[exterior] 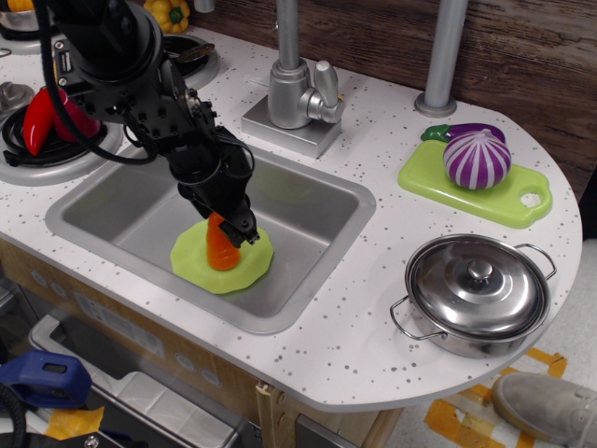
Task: Put carrot on plate
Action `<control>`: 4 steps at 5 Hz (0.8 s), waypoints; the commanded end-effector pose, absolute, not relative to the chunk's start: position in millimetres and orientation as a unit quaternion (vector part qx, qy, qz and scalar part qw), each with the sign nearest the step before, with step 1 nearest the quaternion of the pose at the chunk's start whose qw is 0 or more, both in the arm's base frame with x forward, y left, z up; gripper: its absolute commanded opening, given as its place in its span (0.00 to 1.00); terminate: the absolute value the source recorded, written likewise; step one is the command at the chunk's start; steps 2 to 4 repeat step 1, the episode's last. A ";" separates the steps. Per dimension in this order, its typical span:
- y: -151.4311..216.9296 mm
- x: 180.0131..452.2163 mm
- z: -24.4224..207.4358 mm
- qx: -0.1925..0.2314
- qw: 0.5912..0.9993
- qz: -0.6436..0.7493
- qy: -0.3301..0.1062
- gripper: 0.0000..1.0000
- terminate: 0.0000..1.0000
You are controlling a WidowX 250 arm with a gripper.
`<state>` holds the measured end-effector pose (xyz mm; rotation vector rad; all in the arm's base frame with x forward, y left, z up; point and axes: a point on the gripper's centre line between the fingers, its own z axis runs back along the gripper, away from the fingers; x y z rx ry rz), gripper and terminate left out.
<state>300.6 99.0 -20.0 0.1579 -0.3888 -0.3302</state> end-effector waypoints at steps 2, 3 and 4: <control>104.2 305.4 -11.1 0.086 0.962 -0.160 -0.205 1.00 1.00; 104.2 305.4 -11.1 0.086 0.962 -0.160 -0.205 1.00 1.00; 104.2 305.4 -11.1 0.086 0.962 -0.160 -0.205 1.00 1.00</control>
